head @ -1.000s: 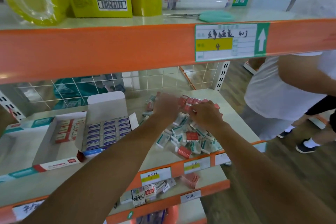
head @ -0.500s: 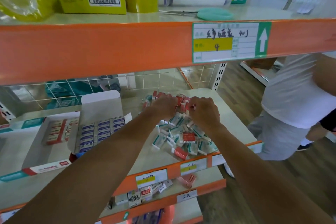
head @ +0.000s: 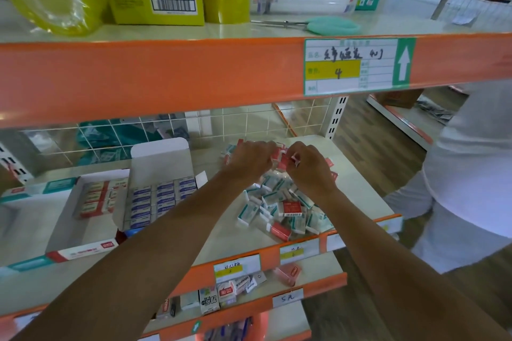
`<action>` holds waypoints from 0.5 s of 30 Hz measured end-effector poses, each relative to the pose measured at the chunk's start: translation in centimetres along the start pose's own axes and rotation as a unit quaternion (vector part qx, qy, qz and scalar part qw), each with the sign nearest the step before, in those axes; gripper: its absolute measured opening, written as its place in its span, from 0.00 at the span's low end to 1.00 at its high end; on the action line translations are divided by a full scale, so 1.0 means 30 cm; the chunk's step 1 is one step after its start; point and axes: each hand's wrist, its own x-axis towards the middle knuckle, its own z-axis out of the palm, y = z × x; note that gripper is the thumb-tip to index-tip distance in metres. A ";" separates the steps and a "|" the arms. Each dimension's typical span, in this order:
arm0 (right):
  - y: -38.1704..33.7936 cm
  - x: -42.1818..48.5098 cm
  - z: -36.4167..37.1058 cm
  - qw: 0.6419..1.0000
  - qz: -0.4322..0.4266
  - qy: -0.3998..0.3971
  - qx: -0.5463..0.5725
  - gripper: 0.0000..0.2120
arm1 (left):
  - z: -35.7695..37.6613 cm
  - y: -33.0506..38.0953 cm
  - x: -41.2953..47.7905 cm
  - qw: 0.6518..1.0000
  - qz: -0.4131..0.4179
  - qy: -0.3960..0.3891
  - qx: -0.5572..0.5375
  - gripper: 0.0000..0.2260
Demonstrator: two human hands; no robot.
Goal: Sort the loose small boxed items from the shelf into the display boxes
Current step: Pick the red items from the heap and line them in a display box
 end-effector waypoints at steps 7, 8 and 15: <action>-0.107 -0.014 0.012 0.996 -0.036 -0.041 0.065 0.07 | -0.083 -0.088 -0.111 0.979 -0.106 0.055 -0.165 0.07; -0.125 -0.018 0.017 0.996 -0.044 -0.041 0.069 0.07 | -0.101 -0.100 -0.129 0.978 -0.114 0.056 -0.167 0.08; -0.246 -0.045 0.081 0.990 -0.086 -0.058 0.098 0.14 | -0.196 -0.201 -0.247 0.961 -0.177 0.049 -0.205 0.11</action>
